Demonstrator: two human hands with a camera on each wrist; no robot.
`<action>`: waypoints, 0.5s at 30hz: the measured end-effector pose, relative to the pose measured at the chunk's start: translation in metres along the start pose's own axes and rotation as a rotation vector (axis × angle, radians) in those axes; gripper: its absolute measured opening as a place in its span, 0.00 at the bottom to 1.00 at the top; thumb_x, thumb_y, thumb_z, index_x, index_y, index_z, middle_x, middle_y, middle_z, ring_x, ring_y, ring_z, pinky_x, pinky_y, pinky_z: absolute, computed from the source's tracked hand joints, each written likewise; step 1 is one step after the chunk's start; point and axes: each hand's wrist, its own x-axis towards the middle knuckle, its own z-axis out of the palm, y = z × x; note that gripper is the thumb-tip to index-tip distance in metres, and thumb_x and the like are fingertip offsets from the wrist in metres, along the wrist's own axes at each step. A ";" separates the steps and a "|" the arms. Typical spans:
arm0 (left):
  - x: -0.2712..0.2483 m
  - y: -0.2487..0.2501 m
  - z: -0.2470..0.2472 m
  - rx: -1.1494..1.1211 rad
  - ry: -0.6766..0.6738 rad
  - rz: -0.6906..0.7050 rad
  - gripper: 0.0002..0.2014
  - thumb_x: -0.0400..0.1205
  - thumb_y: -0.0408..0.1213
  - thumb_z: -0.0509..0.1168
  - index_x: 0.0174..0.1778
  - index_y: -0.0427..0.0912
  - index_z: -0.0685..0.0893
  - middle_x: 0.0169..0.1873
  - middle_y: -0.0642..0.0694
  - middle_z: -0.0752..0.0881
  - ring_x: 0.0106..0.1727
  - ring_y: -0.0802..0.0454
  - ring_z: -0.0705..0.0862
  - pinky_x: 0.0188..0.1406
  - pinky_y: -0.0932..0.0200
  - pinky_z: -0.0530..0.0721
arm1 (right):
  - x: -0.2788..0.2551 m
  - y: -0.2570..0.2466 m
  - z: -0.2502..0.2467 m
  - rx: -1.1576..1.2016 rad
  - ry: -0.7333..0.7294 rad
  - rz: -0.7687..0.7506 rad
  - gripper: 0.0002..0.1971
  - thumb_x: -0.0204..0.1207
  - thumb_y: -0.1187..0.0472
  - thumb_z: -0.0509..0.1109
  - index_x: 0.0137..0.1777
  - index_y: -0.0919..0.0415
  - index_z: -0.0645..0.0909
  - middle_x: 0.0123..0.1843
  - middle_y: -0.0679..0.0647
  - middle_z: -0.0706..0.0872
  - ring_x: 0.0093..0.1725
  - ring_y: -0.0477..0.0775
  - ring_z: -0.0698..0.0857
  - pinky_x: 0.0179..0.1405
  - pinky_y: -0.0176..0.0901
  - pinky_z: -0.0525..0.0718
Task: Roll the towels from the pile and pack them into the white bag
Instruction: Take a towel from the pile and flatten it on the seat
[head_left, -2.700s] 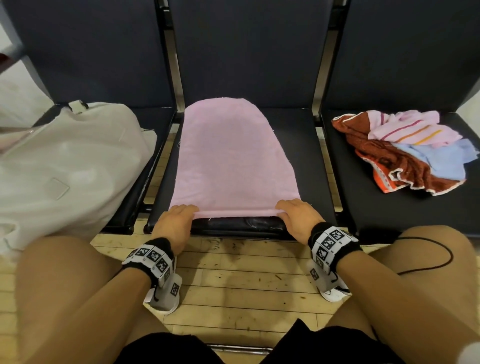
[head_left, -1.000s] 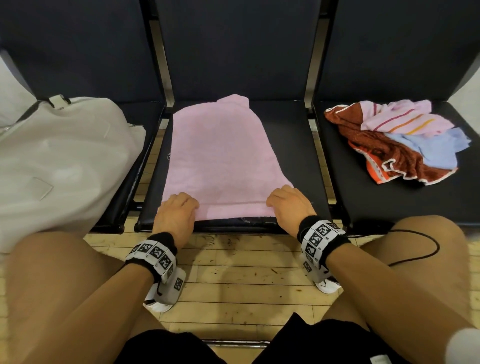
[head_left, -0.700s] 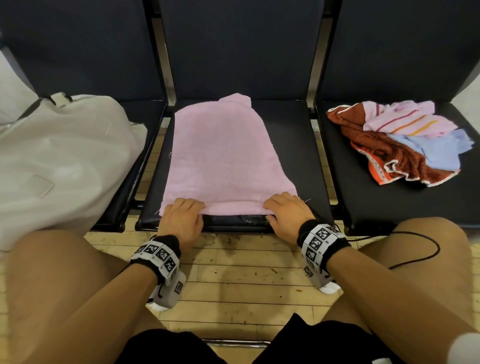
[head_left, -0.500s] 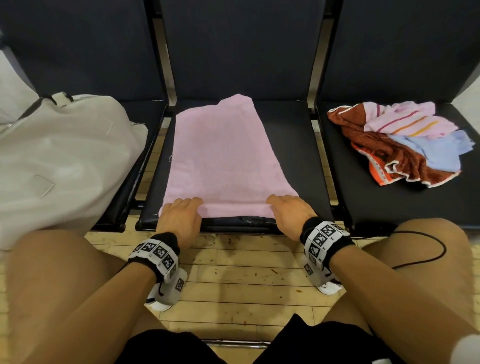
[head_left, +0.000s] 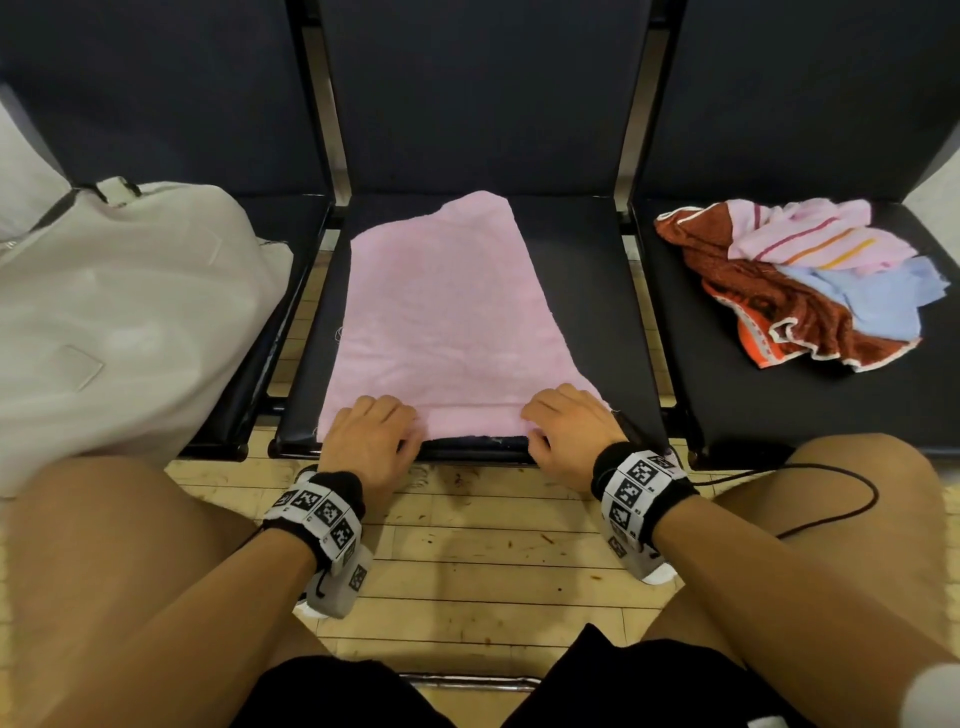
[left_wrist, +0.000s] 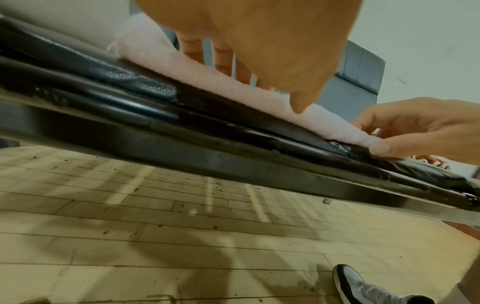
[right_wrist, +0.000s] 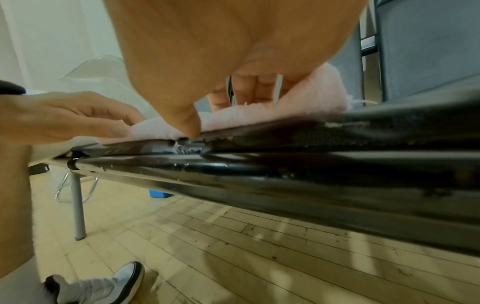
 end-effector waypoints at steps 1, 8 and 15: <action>-0.001 0.000 0.002 0.003 -0.018 0.005 0.20 0.82 0.55 0.56 0.55 0.47 0.86 0.53 0.48 0.86 0.52 0.43 0.81 0.50 0.46 0.79 | -0.002 0.000 0.002 0.004 0.004 0.014 0.18 0.79 0.52 0.64 0.66 0.55 0.81 0.63 0.51 0.83 0.61 0.57 0.77 0.61 0.50 0.75; 0.005 -0.007 -0.001 -0.007 -0.064 -0.066 0.18 0.87 0.37 0.57 0.73 0.45 0.78 0.61 0.44 0.86 0.65 0.42 0.79 0.70 0.45 0.70 | 0.003 0.007 -0.007 0.002 -0.128 0.066 0.24 0.80 0.66 0.60 0.76 0.54 0.72 0.66 0.53 0.83 0.62 0.58 0.80 0.67 0.50 0.75; 0.002 0.001 -0.005 -0.050 -0.104 -0.134 0.21 0.88 0.42 0.55 0.79 0.47 0.70 0.67 0.45 0.80 0.55 0.40 0.82 0.60 0.47 0.75 | -0.003 0.011 -0.006 0.193 -0.034 0.121 0.16 0.82 0.59 0.58 0.68 0.52 0.77 0.62 0.51 0.83 0.52 0.60 0.84 0.52 0.55 0.85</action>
